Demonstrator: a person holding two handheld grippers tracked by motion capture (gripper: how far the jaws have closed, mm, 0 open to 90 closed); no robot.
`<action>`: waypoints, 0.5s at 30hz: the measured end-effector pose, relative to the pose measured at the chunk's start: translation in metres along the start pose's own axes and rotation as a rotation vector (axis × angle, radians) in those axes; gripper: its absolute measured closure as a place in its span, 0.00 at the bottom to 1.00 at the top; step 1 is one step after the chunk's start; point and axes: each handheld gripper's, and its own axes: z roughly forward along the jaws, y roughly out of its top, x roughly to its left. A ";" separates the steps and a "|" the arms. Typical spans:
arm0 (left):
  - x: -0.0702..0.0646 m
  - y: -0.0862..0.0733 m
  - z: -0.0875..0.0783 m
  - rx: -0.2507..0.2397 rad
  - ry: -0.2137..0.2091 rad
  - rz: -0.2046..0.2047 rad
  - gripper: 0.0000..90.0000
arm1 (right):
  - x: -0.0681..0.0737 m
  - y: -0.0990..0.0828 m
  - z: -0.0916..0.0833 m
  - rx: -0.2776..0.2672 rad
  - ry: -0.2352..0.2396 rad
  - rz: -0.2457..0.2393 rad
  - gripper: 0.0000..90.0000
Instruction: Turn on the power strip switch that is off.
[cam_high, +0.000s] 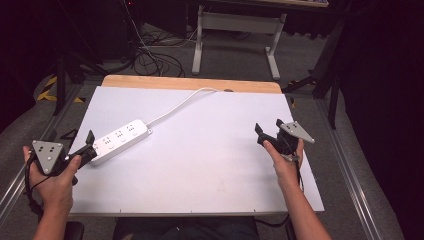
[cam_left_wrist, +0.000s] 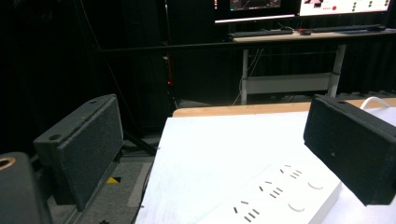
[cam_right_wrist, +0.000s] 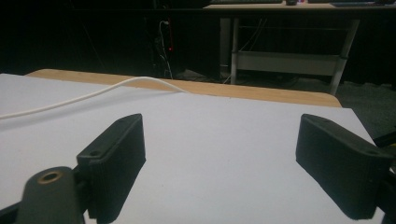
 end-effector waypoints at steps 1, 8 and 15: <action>0.000 0.000 0.000 0.000 0.000 0.000 0.06 | 0.000 0.000 0.000 0.002 -0.001 -0.002 0.18; -0.002 0.002 0.002 -0.019 0.028 -0.033 0.14 | -0.001 0.000 -0.001 0.002 -0.005 0.000 0.18; -0.005 0.006 0.001 -0.040 0.056 -0.016 0.41 | -0.001 0.000 -0.001 0.005 -0.007 -0.001 0.18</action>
